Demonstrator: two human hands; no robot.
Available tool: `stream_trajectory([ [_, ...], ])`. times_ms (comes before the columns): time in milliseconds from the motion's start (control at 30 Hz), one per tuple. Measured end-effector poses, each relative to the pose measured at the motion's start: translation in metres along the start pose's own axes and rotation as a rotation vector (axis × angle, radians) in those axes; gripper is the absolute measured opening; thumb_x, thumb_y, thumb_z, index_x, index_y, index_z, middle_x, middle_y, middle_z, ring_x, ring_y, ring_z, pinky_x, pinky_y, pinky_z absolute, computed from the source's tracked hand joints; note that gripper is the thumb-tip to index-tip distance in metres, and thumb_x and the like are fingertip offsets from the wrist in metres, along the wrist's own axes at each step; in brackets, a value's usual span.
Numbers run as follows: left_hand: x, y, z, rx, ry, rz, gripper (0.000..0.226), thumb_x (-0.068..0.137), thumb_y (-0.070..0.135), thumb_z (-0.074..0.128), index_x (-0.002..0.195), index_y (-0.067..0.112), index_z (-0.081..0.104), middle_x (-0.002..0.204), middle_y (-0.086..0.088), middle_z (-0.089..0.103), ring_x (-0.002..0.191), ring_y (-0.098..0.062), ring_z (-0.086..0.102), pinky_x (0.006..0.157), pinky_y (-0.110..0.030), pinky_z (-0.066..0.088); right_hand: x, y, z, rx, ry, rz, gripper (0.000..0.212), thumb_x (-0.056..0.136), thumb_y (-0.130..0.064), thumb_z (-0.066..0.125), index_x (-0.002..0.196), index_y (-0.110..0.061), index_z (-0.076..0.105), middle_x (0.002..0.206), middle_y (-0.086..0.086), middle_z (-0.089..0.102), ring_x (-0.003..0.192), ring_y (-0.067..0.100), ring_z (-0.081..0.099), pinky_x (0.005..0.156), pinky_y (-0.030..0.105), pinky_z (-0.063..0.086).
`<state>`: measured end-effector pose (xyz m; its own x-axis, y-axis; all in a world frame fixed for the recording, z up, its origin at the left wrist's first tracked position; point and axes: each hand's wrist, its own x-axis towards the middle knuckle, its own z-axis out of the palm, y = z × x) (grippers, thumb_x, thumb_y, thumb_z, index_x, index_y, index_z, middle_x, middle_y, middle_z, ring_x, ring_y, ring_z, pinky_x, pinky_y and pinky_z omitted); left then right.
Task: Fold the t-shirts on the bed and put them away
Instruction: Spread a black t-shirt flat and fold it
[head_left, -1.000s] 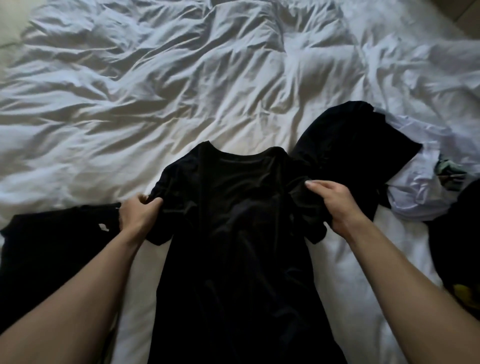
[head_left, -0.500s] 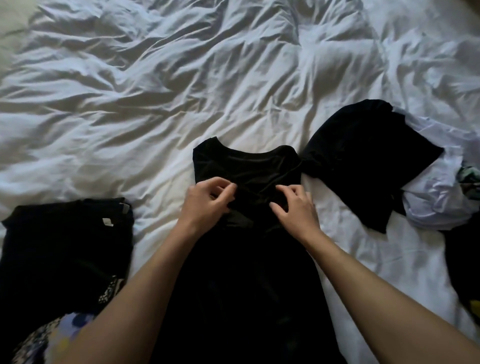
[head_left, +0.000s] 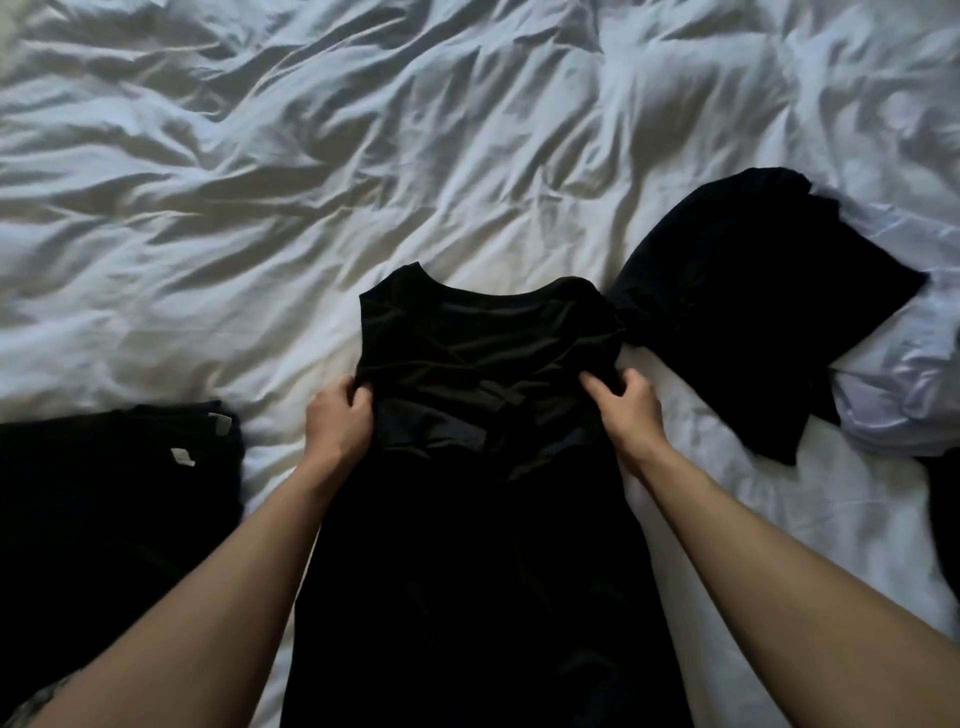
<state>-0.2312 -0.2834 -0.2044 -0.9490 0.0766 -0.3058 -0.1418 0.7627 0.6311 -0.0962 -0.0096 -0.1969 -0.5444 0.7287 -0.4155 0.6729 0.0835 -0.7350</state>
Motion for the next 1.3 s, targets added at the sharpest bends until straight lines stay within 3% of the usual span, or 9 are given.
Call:
stream_trajectory([
  [133,-0.008,-0.009,-0.004,-0.07,0.039,-0.066,0.03,0.103,0.022,0.043,0.102,-0.001,0.062,0.106,-0.025,0.066,0.102,-0.039,0.059,0.075,-0.035,0.034,0.003,-0.002,-0.005,-0.064,-0.053,0.056,0.05,0.091,-0.05,0.061,0.115,-0.007,0.058,0.116,0.011,0.066,0.111,0.029,0.06,0.09,0.033,0.047],
  [367,-0.109,-0.051,-0.01,-0.166,-0.202,-0.121,0.026,0.084,0.037,0.076,0.1,0.019,0.069,0.092,0.003,0.071,0.087,-0.013,0.066,0.076,-0.031,0.05,-0.086,0.033,-0.011,-0.259,-0.134,0.198,0.086,0.087,-0.072,0.048,0.143,-0.007,0.038,0.142,0.017,0.05,0.132,0.036,0.046,0.104,0.04,0.038],
  [567,-0.197,-0.113,-0.024,-0.143,-0.301,-0.253,0.023,0.087,0.03,0.074,0.102,0.012,0.074,0.092,-0.001,0.075,0.088,-0.019,0.07,0.076,-0.037,0.056,-0.169,0.093,-0.03,-0.256,-0.164,0.316,0.098,0.058,-0.085,0.059,0.128,-0.015,0.057,0.124,0.009,0.066,0.117,0.029,0.06,0.1,0.04,0.048],
  [733,-0.247,-0.133,-0.046,-0.302,-0.316,-0.313,0.019,0.091,0.03,0.07,0.099,0.015,0.075,0.088,0.002,0.077,0.087,-0.02,0.073,0.077,-0.045,0.06,-0.222,0.127,-0.059,-0.269,-0.26,0.359,0.067,0.067,-0.066,0.075,0.114,-0.02,0.06,0.106,0.001,0.069,0.103,0.025,0.065,0.091,0.037,0.052],
  [867,-0.273,-0.121,-0.061,-0.473,-0.277,-0.286,0.015,0.09,0.021,0.07,0.099,0.01,0.074,0.086,-0.002,0.077,0.084,-0.02,0.074,0.064,-0.026,0.057,-0.243,0.146,-0.062,-0.227,-0.254,0.385,0.054,0.072,-0.051,0.079,0.111,-0.016,0.065,0.099,0.001,0.072,0.094,0.023,0.068,0.088,0.038,0.055],
  [967,-0.282,-0.111,-0.071,-0.502,-0.445,-0.29,0.019,0.088,0.019,0.071,0.102,0.005,0.072,0.087,-0.007,0.077,0.082,-0.022,0.074,0.06,-0.022,0.055,-0.252,0.151,-0.057,-0.016,-0.231,0.48,0.049,0.07,-0.043,0.082,0.101,-0.006,0.072,0.086,0.007,0.076,0.084,0.027,0.072,0.085,0.045,0.058],
  [1067,-0.283,-0.109,-0.085,-0.567,-0.625,-0.364,0.032,0.085,0.023,0.074,0.111,0.006,0.068,0.095,-0.012,0.076,0.086,-0.026,0.074,0.065,-0.028,0.056,-0.258,0.14,-0.052,0.195,-0.255,0.628,0.049,0.088,-0.043,0.069,0.113,-0.001,0.065,0.101,0.016,0.073,0.093,0.033,0.07,0.087,0.047,0.058],
  [1200,-0.284,-0.121,-0.107,-0.579,-0.795,-0.478,0.039,0.083,0.033,0.076,0.103,0.001,0.067,0.081,-0.013,0.069,0.063,-0.026,0.063,0.053,-0.029,0.043,-0.273,0.135,-0.057,0.29,-0.304,0.68,0.049,0.094,-0.051,0.058,0.117,-0.008,0.063,0.111,0.015,0.07,0.102,0.032,0.067,0.092,0.044,0.055],
  [1300,-0.29,-0.132,-0.109,-0.642,-0.759,-0.466,0.038,0.083,0.024,0.075,0.116,0.007,0.066,0.104,-0.011,0.075,0.093,-0.027,0.072,0.081,-0.037,0.053,-0.288,0.146,-0.065,0.251,-0.247,0.471,0.043,0.089,-0.039,0.069,0.114,-0.005,0.066,0.103,0.01,0.074,0.097,0.027,0.07,0.088,0.037,0.056],
])
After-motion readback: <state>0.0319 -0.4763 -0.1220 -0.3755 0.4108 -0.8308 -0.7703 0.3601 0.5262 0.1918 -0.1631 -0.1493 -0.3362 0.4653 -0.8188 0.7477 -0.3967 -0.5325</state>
